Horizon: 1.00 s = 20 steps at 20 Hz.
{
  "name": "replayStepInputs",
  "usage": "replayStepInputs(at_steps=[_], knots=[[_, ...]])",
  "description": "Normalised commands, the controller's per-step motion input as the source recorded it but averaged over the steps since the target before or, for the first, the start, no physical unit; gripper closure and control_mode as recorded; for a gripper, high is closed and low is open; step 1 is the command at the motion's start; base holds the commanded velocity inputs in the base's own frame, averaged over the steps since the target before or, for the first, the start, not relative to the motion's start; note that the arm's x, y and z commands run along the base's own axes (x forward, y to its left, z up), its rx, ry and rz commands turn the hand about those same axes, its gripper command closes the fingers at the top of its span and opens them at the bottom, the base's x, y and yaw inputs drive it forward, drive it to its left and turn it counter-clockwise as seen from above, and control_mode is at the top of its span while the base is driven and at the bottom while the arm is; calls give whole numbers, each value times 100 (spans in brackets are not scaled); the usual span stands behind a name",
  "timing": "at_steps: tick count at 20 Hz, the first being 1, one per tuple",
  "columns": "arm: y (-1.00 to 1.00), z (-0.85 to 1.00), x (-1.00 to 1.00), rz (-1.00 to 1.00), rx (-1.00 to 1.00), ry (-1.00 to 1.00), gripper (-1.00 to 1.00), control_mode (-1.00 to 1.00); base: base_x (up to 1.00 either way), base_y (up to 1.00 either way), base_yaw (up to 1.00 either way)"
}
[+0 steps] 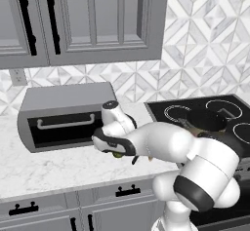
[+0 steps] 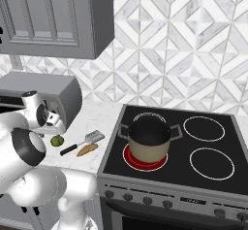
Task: Put the sweet potato and lime in the pot. Retrieve the spatula and lightly stir the vegetables in the pot.
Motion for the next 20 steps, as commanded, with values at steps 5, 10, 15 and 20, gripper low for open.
replayStepInputs(at_steps=[5,10,15,20], knots=[[-7,-14,17,-10,0,3,-100,-100,0,0,0],[-17,-11,0,-11,0,4,-100,-100,0,0,0],[-14,-15,0,-10,0,1,-100,-100,0,0,0],[0,-19,0,-3,0,0,-100,-100,0,0,0]])
